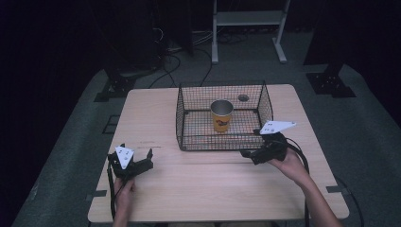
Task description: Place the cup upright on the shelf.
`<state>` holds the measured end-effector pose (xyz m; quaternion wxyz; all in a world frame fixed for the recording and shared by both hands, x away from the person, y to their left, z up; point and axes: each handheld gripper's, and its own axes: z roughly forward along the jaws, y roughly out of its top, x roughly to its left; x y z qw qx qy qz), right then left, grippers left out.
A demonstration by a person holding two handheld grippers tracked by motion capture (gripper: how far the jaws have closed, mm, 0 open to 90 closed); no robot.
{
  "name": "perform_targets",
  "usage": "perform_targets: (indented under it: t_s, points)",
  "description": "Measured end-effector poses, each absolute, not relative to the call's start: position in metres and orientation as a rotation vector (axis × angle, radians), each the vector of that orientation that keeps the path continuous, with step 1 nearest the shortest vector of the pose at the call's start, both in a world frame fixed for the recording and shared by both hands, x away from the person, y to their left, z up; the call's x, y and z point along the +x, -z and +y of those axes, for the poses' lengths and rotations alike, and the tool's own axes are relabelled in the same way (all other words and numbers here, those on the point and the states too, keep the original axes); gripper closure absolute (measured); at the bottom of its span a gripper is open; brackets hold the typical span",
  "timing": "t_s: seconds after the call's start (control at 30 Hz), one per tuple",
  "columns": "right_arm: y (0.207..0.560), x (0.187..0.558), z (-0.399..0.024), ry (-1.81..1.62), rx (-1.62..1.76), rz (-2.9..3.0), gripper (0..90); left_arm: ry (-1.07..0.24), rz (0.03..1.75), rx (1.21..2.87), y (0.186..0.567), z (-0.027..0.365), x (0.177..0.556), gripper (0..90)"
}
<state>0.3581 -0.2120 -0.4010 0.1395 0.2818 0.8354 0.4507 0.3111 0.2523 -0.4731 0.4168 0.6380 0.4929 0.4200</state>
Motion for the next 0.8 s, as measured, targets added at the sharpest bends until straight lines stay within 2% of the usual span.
perform_targets:
  t_s: [0.8]
  points:
    - [0.411, 0.325, -0.233, -1.326, 0.822, 2.376, 0.8, -1.058, 1.238, 1.605, 0.473, 0.252, 0.311, 0.0]
